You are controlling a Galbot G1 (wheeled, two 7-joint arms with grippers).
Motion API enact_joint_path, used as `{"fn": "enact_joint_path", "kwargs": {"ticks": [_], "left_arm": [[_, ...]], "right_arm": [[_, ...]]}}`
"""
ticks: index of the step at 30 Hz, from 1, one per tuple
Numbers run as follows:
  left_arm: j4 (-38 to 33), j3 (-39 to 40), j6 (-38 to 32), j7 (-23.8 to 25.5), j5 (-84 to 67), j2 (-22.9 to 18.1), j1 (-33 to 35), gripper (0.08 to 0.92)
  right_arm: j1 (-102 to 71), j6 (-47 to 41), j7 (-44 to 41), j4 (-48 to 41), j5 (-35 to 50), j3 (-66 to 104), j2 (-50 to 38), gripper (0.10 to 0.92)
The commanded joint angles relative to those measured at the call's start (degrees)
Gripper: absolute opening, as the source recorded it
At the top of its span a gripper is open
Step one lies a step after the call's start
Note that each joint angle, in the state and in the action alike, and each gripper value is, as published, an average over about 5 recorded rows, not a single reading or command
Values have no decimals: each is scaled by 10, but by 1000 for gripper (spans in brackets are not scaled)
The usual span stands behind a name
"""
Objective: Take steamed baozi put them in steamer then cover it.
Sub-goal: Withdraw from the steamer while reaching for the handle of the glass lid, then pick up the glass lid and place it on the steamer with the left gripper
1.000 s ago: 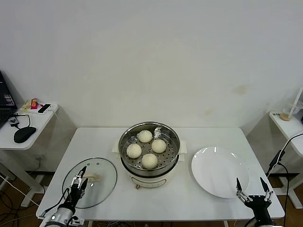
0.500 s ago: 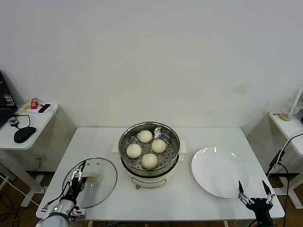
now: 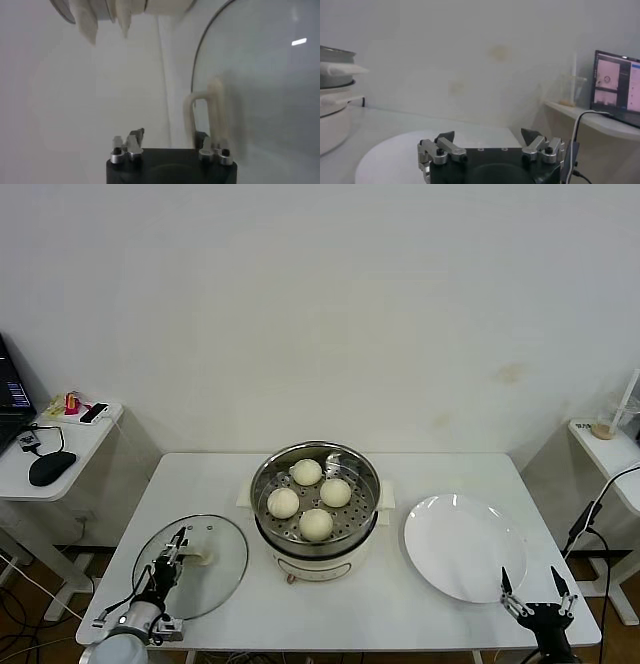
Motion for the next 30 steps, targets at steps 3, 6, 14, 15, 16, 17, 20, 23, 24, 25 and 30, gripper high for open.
{"fn": "enact_joint_path", "kwargs": {"ticks": [3, 6, 14, 15, 16, 17, 20, 23, 24, 25, 30], "left_arm": [[-2, -4, -8, -16, -7, -1, 1, 325], [-19, -11, -10, -28, -15, 2, 12, 238], [-130, -50, 26, -50, -42, 3, 63, 134], [-146, -56, 35, -48, -45, 2, 69, 134], [-163, -63, 45, -45, -47, 1, 74, 134], [-177, -69, 53, -42, -50, 0, 79, 134], [-218, -87, 77, -25, -59, 4, 92, 134], [-253, -100, 95, 0, -78, 13, 105, 134], [-266, -102, 100, 11, -86, 18, 109, 134], [-280, -104, 106, 23, -96, 23, 113, 134], [-352, -90, 143, 75, -129, 53, 112, 134]], "right_arm": [[1, -1, 0, 1, -2, 1, 0, 823], [1, -1, -1, 3, -4, -1, -2, 823], [2, -1, -2, 6, -7, -8, -11, 823], [3, -1, -2, 6, -7, -9, -11, 823], [3, -1, -2, 6, -7, -10, -11, 823], [3, -1, -3, 7, -8, -12, -11, 823], [4, -2, -3, 10, -10, -16, -11, 823], [4, -3, -4, 14, -12, -19, -12, 823], [4, -3, -4, 14, -14, -21, -13, 823], [4, -3, -4, 14, -16, -22, -13, 823], [4, 1, -3, 10, -32, -30, -11, 823]]}}
